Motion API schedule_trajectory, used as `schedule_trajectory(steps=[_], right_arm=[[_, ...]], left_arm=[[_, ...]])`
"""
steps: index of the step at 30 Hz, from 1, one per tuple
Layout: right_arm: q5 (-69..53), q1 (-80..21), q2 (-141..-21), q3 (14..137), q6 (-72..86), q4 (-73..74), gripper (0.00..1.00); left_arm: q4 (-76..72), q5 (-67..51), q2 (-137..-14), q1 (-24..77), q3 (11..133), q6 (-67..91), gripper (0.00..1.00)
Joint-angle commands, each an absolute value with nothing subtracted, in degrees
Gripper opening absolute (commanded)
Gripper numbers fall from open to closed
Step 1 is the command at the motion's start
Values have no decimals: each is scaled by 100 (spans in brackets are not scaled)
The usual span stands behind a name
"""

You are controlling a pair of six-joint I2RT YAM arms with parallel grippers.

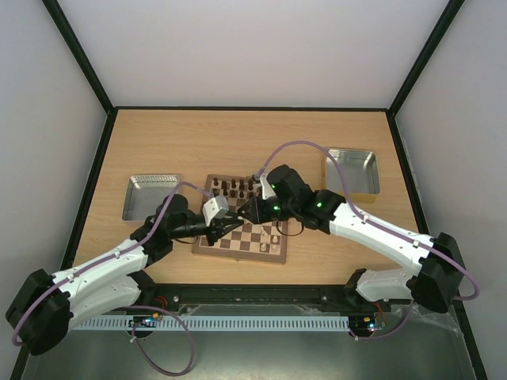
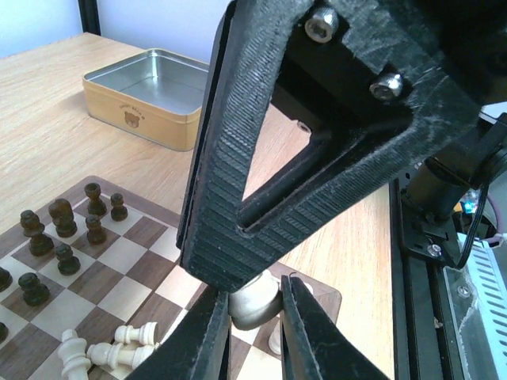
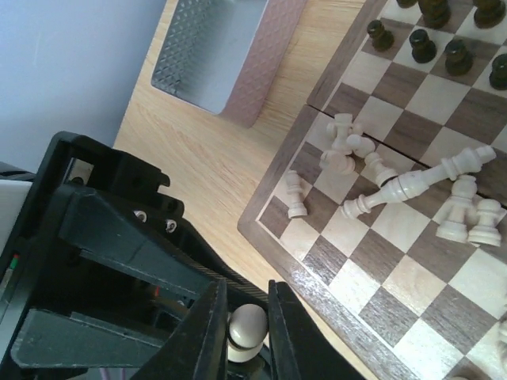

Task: Set up the chess pieces on the board
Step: Place the chess piece on the chessboard.

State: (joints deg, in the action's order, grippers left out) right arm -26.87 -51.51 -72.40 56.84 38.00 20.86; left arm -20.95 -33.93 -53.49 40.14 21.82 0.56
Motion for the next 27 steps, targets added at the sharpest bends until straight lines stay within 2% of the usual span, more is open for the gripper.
schedule_trajectory(steps=[1, 2, 4, 6, 10, 16, 21, 27], right_arm=[[-2566, -5132, -7246, 5628, 3720, 2114, 8], [-2475, -5126, -7198, 5580, 3718, 2040, 4], [-2174, -5135, -7071, 5441, 3681, 1883, 3], [-1618, -5149, -6928, 5265, 3665, 1771, 2], [-215, -5312, -6812, 4850, 3199, 1539, 2], [1109, -5854, -7116, 4522, 2981, 1251, 3], [1322, -6149, -7423, 4240, 3014, 1026, 4], [1228, -6383, -7936, 4321, 2929, 1019, 5]], left_arm=[[-2189, -3295, -5221, 4034, 2394, 124, 17], [-2184, -3202, -5208, 4034, 2399, 232, 24], [-2113, -2751, -5179, 4042, 2408, 679, 43], [-1849, -2248, -5174, 4043, 2404, 1267, 55], [-1286, -1851, -4879, 4043, 2077, 2400, 60], [251, -569, -3665, 4026, 2192, 3872, 67], [1041, -20, -3123, 4012, 2433, 4241, 71], [1152, 332, -3040, 3951, 2563, 4257, 72]])
